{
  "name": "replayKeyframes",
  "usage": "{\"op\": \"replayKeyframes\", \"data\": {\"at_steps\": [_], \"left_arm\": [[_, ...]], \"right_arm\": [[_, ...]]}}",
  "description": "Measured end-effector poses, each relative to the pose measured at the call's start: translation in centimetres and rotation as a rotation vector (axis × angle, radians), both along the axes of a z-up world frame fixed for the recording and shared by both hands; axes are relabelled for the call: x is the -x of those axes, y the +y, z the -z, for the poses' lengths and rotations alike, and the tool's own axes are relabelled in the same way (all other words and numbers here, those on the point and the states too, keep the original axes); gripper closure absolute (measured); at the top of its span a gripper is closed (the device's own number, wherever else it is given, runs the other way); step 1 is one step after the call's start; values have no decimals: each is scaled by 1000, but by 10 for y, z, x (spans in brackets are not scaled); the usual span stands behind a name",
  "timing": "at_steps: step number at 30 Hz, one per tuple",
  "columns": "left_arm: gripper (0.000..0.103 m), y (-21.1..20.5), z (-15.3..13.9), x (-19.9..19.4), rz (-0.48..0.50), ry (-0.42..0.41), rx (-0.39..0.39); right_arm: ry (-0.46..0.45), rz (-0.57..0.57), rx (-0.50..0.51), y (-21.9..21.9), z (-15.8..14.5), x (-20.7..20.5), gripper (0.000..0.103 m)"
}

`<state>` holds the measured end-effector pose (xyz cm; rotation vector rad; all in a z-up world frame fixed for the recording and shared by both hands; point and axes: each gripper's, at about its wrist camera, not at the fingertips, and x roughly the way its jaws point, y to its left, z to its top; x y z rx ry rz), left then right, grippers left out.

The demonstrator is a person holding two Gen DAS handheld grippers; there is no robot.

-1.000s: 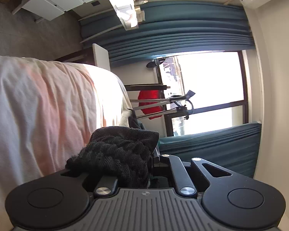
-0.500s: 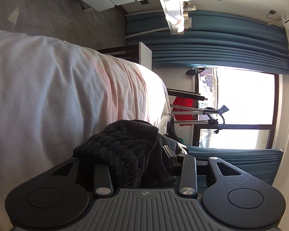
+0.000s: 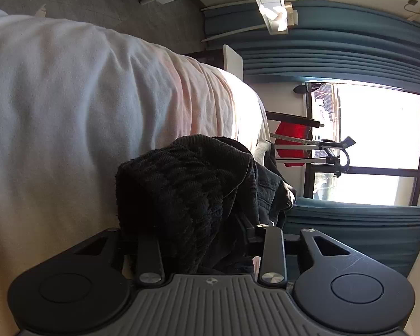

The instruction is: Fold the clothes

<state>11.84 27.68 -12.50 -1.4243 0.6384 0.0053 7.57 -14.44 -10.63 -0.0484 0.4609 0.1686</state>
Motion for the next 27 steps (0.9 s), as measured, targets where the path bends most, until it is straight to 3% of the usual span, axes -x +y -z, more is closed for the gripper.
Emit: {"op": "replayKeyframes", "data": {"at_steps": [2,6,9,13,16,20,24,27], "left_arm": [[93,0,-14,-9,-5,-44,-79],[95,-2,-59,-47,-5,-111,-283],[96,1,-107,-97,8,-133,-396],[96,9,-172,-164,-8,-152,-568],[95,9,-199,-212,-35,-173,-729],[95,6,-176,-265,-19,-82,-925],[95,17,-113,-272,29,39,-903],[85,21,-94,-274,24,66,-919]], "right_arm": [[6,-4,-17,-2,0,1,90],[12,-52,-60,2,-2,8,89],[-10,-97,-102,19,-13,9,89],[-36,-147,-233,56,-29,-6,89],[-54,-203,-305,97,-34,-27,88],[-13,-251,-336,147,-15,-66,86],[76,-252,-308,172,16,-94,84],[69,-282,-314,171,19,-98,79]]}}
